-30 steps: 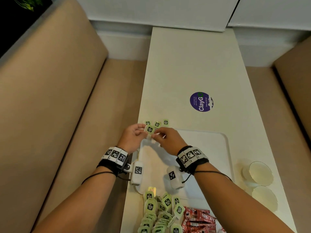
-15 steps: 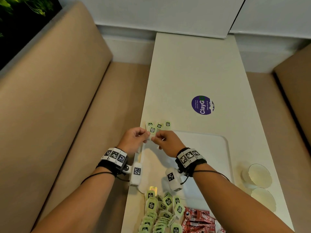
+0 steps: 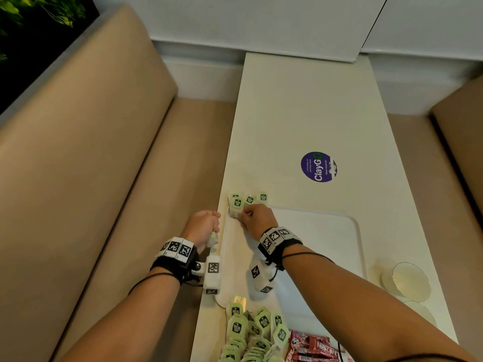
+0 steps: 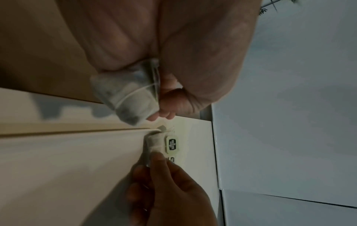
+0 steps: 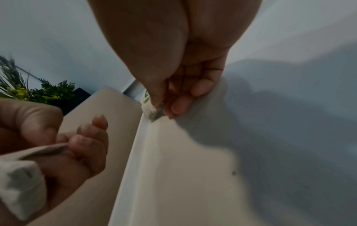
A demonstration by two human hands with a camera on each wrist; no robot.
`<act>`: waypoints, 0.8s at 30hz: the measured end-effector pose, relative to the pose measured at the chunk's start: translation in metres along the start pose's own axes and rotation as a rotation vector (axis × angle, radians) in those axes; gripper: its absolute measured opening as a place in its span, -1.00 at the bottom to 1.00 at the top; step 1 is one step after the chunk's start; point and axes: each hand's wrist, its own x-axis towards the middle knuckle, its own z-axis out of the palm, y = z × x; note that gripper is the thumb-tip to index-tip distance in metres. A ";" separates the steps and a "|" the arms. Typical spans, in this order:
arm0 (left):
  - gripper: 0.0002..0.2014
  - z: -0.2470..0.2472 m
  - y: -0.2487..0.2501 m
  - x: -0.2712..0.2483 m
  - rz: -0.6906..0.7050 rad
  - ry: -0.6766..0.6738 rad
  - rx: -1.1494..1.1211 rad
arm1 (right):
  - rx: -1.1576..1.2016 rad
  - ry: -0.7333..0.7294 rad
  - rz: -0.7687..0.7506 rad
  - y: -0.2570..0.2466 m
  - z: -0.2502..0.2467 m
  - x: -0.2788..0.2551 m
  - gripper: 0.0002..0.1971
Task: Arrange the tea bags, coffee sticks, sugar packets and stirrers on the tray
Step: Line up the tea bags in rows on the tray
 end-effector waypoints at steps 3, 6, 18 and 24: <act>-0.66 0.001 -0.003 0.005 0.048 -0.017 0.063 | -0.041 0.015 0.002 -0.007 0.006 0.008 -0.62; -0.63 0.002 -0.005 0.011 0.118 -0.082 0.089 | -0.057 0.040 0.034 -0.009 0.009 0.015 -0.63; -0.55 0.000 0.006 0.012 0.358 -0.233 0.141 | 0.017 -0.028 -0.203 -0.007 -0.008 -0.022 -0.78; -0.56 0.006 0.010 0.005 0.375 -0.356 0.067 | 0.018 -0.166 -0.183 0.003 -0.004 -0.045 -0.55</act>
